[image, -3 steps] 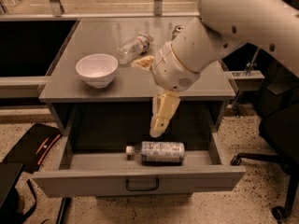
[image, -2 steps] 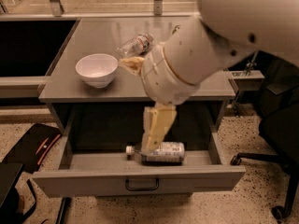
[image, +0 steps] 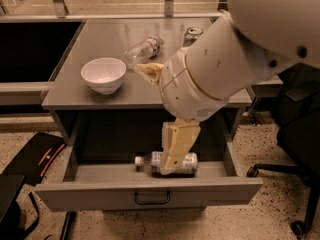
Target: Pick blue plastic bottle from top drawer and place on counter
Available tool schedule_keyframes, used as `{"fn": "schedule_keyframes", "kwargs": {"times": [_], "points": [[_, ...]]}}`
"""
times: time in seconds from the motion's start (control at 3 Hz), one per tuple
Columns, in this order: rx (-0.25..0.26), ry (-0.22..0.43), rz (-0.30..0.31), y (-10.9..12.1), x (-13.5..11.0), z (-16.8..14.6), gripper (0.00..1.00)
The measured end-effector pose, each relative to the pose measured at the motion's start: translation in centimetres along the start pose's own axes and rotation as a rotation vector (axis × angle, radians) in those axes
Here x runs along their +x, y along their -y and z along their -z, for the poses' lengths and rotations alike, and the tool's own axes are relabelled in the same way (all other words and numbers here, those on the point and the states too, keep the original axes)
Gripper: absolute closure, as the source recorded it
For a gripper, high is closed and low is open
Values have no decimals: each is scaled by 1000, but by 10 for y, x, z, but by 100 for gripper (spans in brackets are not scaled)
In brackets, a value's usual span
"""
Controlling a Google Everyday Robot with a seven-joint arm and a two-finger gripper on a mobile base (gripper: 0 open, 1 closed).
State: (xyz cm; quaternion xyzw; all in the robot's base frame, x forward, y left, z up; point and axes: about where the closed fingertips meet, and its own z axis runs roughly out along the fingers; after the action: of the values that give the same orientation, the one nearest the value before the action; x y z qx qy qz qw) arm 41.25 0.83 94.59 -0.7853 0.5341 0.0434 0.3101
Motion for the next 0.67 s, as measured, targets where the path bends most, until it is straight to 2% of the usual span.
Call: {"fn": "schedule_keyframes", "kwargs": {"times": [0.33, 0.67], "points": [[22, -71, -82, 15, 51, 24, 0], [121, -144, -172, 27, 116, 77, 0]]}}
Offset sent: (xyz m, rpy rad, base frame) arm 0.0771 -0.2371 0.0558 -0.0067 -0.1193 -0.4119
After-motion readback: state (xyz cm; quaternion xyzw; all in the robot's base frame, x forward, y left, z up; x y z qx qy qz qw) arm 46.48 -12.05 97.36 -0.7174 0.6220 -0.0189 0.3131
